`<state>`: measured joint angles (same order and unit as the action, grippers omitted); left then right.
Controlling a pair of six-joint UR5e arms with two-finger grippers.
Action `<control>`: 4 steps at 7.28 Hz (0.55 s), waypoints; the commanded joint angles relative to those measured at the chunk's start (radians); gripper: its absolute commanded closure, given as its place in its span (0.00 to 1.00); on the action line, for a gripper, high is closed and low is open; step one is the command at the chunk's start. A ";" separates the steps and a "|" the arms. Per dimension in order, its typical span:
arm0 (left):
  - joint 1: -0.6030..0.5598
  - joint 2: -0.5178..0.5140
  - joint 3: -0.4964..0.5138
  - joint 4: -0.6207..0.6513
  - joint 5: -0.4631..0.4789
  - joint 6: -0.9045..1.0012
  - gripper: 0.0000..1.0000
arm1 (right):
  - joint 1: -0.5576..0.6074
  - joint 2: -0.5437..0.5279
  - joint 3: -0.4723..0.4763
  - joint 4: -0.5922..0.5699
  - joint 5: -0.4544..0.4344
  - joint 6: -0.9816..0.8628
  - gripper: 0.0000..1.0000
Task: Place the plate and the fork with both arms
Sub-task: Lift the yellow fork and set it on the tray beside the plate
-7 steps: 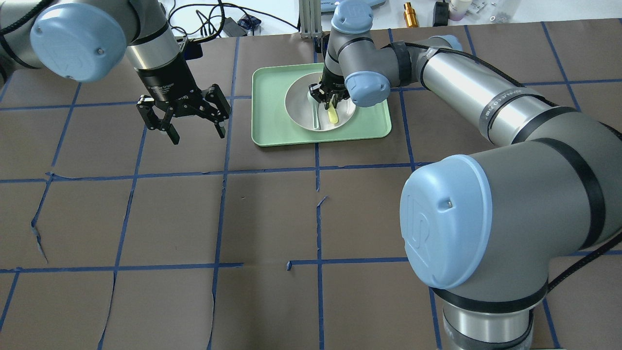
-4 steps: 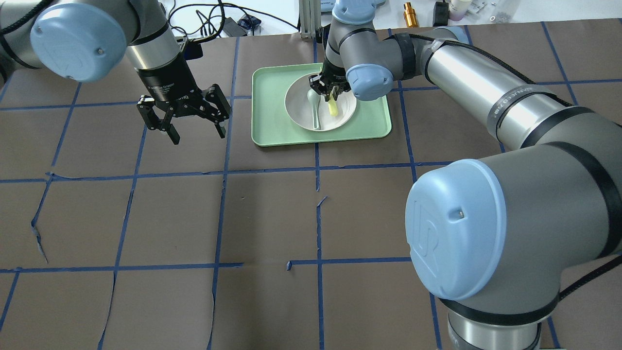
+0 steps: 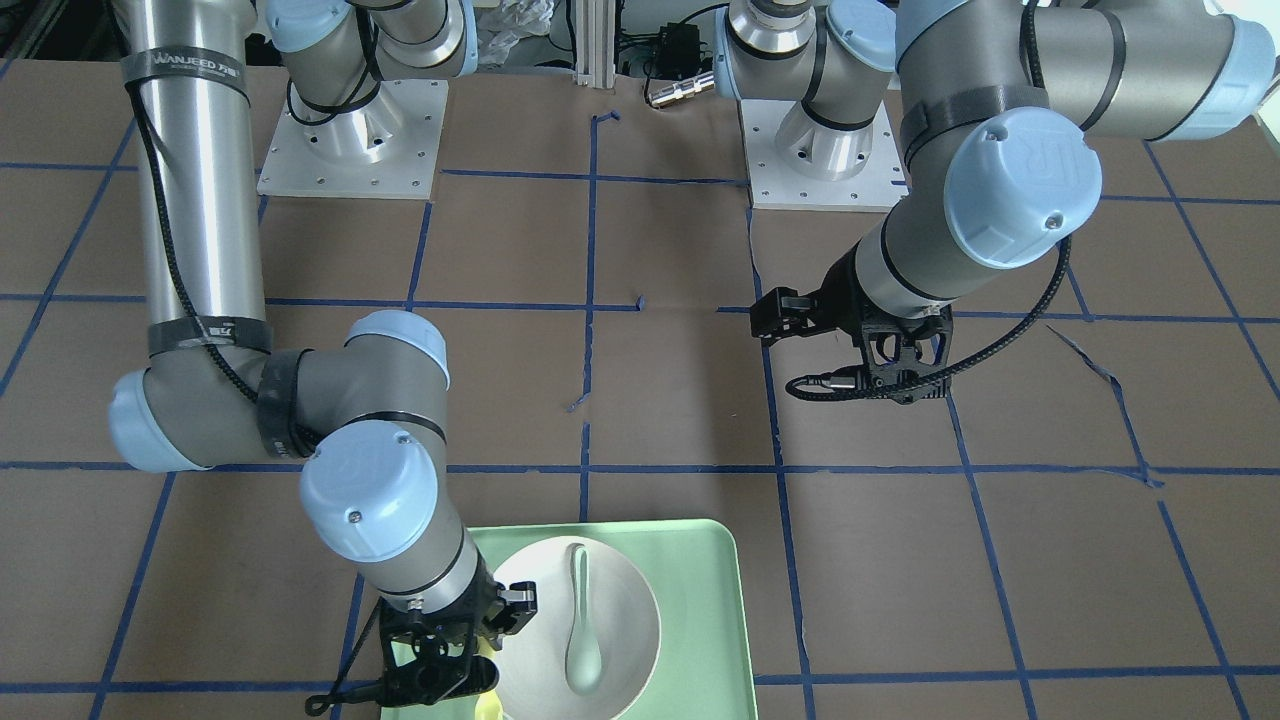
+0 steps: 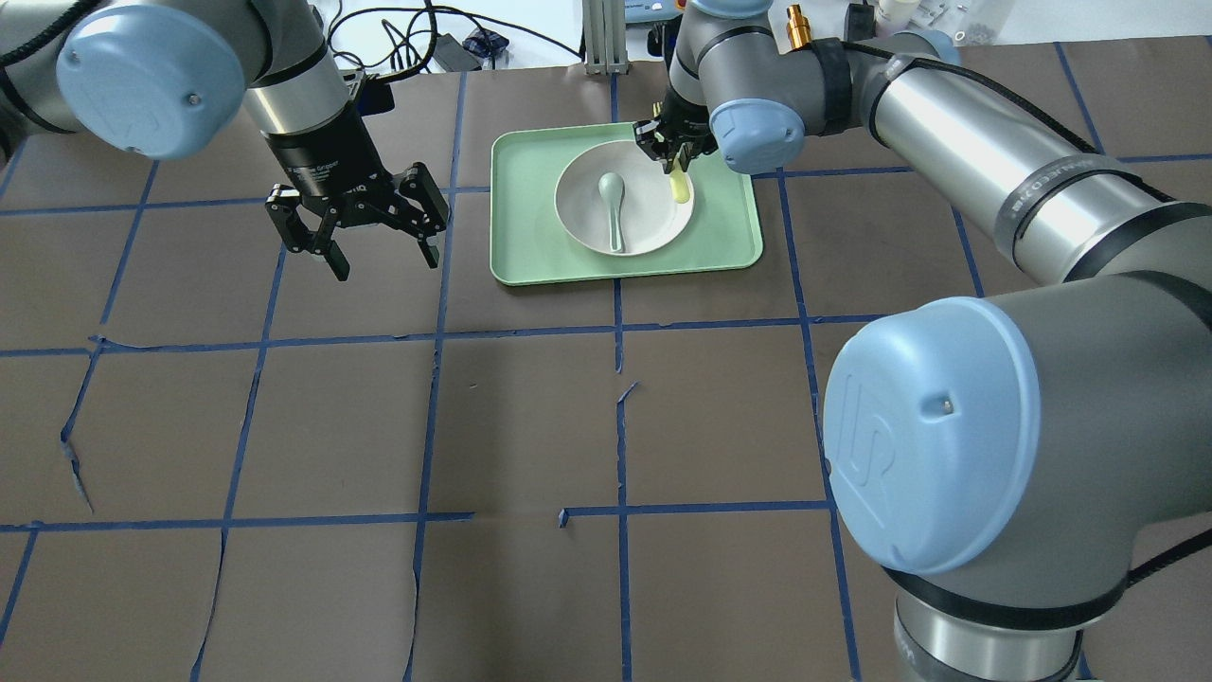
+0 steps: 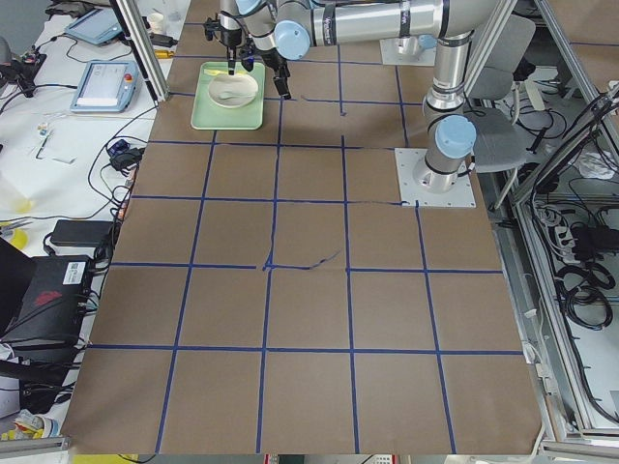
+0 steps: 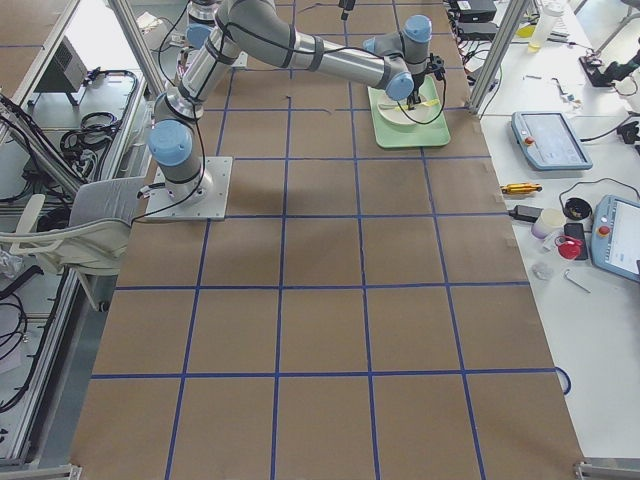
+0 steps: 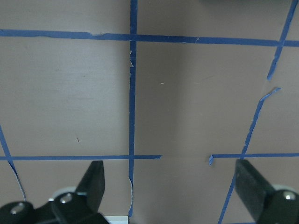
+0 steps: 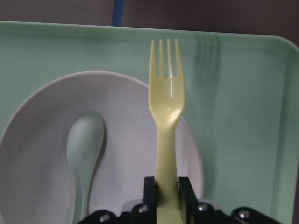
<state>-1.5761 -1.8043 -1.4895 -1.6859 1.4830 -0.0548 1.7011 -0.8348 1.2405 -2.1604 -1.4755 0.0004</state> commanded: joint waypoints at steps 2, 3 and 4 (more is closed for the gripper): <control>-0.004 -0.006 -0.001 0.000 -0.001 0.000 0.00 | -0.058 0.040 0.022 -0.001 0.009 -0.048 1.00; -0.005 -0.007 -0.001 0.000 -0.001 0.000 0.00 | -0.057 0.045 0.025 -0.001 0.015 -0.021 1.00; -0.005 -0.007 -0.001 0.000 -0.001 0.001 0.00 | -0.058 0.045 0.033 0.001 0.017 0.012 1.00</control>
<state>-1.5808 -1.8107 -1.4909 -1.6858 1.4818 -0.0548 1.6447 -0.7939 1.2655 -2.1610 -1.4625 -0.0222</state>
